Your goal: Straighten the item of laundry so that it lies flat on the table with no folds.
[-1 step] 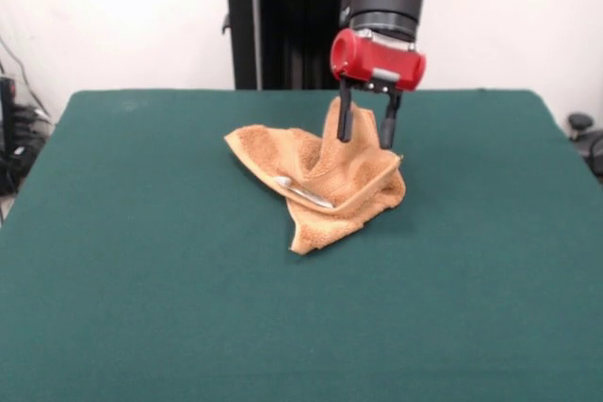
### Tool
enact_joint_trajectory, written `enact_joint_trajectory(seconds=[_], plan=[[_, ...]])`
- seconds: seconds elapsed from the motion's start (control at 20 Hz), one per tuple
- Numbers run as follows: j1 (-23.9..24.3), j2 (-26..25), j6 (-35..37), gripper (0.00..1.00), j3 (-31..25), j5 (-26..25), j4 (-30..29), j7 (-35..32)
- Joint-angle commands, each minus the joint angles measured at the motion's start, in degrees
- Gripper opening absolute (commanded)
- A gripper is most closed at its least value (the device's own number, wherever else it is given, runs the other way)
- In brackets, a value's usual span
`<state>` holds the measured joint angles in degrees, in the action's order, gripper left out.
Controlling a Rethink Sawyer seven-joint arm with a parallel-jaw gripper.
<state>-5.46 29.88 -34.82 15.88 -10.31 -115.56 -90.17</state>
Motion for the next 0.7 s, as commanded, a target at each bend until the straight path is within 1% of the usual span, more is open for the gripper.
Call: enact_joint_trajectory(seconds=[0.05,0.1,0.15,0.4,0.7], plan=[[0.7,-2.0,-0.1,1.00,-7.1,0.8,3.6,-12.0],[0.8,-1.9,0.0,1.00,-7.4,0.5,3.5,-12.2],[0.5,-0.2,0.9,1.00,-8.1,-0.2,2.3,-12.4],[1.6,0.1,1.0,1.00,-10.2,-2.1,2.1,-12.4],[2.4,1.8,1.4,1.00,-11.6,-3.6,1.3,-12.8]])
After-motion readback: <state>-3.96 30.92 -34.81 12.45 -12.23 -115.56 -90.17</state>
